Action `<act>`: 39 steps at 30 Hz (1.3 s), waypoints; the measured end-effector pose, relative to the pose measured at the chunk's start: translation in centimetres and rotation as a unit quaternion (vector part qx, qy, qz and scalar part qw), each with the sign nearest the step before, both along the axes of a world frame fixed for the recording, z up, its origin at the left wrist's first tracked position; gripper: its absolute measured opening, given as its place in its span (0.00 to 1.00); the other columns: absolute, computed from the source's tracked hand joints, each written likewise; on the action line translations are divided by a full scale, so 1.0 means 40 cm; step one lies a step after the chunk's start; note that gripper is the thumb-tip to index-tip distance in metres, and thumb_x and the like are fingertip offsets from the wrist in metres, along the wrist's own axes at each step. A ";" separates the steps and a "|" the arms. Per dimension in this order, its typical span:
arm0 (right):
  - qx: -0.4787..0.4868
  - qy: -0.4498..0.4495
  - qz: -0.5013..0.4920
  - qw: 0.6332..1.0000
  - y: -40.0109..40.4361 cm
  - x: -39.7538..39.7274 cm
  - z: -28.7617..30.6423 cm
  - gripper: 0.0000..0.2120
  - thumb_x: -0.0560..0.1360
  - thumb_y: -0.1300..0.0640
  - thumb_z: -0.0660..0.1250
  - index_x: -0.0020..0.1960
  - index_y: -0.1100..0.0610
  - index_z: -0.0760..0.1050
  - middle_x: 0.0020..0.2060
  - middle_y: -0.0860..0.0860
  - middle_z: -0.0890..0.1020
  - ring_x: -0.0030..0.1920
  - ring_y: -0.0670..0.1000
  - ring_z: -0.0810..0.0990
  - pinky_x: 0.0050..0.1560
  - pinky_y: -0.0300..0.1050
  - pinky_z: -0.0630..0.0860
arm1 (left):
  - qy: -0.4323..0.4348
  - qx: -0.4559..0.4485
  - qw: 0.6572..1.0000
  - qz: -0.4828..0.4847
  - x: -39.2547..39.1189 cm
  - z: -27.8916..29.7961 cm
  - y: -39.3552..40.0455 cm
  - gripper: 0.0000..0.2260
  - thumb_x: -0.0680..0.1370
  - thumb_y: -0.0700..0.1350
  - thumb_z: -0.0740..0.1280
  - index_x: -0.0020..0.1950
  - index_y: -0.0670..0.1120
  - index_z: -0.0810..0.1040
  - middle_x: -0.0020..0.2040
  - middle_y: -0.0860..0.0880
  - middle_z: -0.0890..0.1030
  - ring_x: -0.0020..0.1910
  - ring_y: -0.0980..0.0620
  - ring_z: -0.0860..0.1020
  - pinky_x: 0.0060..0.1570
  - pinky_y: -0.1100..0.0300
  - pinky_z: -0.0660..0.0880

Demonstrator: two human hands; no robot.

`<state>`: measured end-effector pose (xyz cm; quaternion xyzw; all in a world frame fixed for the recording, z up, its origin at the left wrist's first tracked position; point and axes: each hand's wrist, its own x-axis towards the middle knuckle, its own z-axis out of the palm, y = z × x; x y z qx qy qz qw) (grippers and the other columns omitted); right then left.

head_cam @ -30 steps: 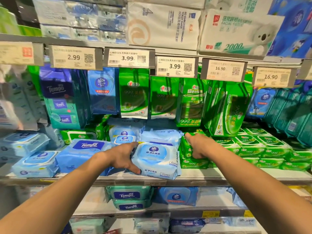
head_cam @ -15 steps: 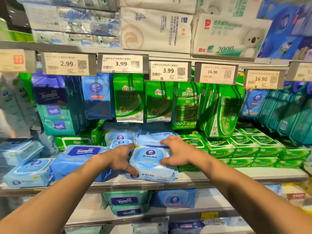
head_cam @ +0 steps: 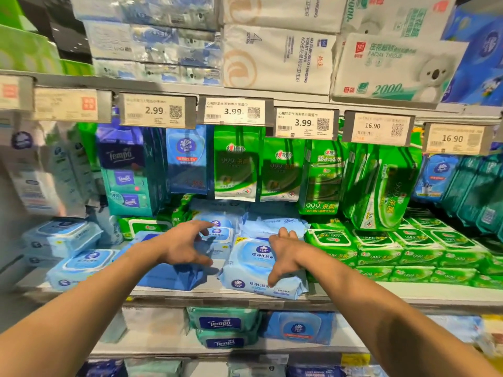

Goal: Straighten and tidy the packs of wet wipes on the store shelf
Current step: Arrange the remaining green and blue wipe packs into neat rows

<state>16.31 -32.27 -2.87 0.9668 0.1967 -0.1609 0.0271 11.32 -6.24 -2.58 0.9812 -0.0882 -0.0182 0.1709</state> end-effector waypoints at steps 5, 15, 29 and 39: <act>0.015 -0.013 -0.009 1.000 0.005 -0.002 -0.022 0.50 0.60 0.38 0.76 0.73 0.54 0.57 0.71 0.57 0.57 0.71 0.60 0.57 0.65 0.57 0.67 | 0.005 0.066 0.997 0.047 -0.054 0.013 0.117 0.65 0.45 0.82 0.64 0.75 0.46 0.62 0.70 0.45 0.69 0.67 0.45 0.68 0.68 0.53 0.66; 0.023 -0.026 -0.015 0.999 0.014 -0.029 -0.032 0.48 0.60 0.38 0.76 0.70 0.54 0.56 0.63 0.54 0.61 0.66 0.58 0.59 0.60 0.52 0.72 | 0.020 0.137 0.984 0.107 -0.133 -0.049 0.198 0.57 0.53 0.72 0.75 0.75 0.49 0.58 0.73 0.52 0.61 0.70 0.47 0.63 0.67 0.41 0.65; 0.064 -0.075 0.084 0.992 0.165 -0.058 0.012 0.44 0.69 0.39 0.69 0.77 0.53 0.53 0.69 0.53 0.61 0.70 0.57 0.58 0.67 0.54 0.61 | -0.010 0.115 0.988 0.106 -0.130 -0.067 0.214 0.50 0.61 0.65 0.76 0.76 0.51 0.58 0.74 0.52 0.60 0.71 0.47 0.62 0.67 0.44 0.64; 0.028 -0.073 0.061 0.995 0.369 0.016 -0.070 0.31 0.71 0.53 0.68 0.72 0.53 0.63 0.70 0.55 0.63 0.71 0.60 0.61 0.67 0.57 0.61 | -0.039 0.047 0.982 0.180 -0.294 -0.100 0.508 0.48 0.56 0.73 0.63 0.71 0.48 0.70 0.67 0.47 0.71 0.67 0.44 0.69 0.68 0.51 0.66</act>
